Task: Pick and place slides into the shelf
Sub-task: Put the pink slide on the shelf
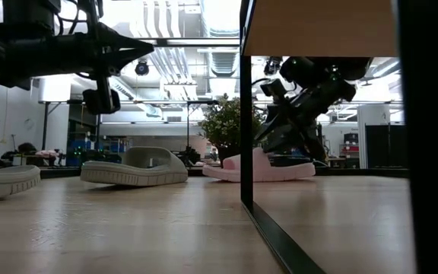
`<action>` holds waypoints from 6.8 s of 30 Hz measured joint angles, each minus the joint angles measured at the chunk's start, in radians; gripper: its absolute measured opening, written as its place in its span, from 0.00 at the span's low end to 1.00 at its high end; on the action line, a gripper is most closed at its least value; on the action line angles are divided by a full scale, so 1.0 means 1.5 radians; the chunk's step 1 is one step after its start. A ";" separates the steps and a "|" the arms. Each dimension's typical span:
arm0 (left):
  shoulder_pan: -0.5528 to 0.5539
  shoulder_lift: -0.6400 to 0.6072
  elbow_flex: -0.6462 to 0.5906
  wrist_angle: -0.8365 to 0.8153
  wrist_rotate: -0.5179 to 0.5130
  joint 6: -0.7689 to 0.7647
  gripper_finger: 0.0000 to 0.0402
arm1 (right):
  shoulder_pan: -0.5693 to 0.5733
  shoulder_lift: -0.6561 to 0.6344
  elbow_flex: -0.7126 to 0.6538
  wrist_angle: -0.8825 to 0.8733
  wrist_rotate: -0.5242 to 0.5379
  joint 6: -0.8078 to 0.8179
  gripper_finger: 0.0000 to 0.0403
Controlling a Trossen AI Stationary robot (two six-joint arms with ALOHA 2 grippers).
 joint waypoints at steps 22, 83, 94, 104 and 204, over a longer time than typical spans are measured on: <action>0.000 0.000 0.000 0.001 0.019 -0.016 0.00 | -0.044 -0.001 0.001 0.022 -0.036 0.017 0.46; 0.000 -0.001 0.000 -0.005 0.021 -0.016 0.00 | -0.038 0.139 0.099 0.102 -0.081 0.039 0.41; 0.000 -0.001 0.000 -0.005 0.021 -0.016 0.00 | -0.034 0.138 0.101 0.094 -0.081 0.047 0.08; 0.000 -0.001 0.000 -0.005 0.021 -0.016 0.00 | -0.031 0.138 0.101 0.072 -0.082 0.033 0.03; 0.000 -0.001 -0.001 -0.002 0.028 0.001 0.00 | 0.233 -0.379 0.100 -0.513 -0.362 -0.175 0.03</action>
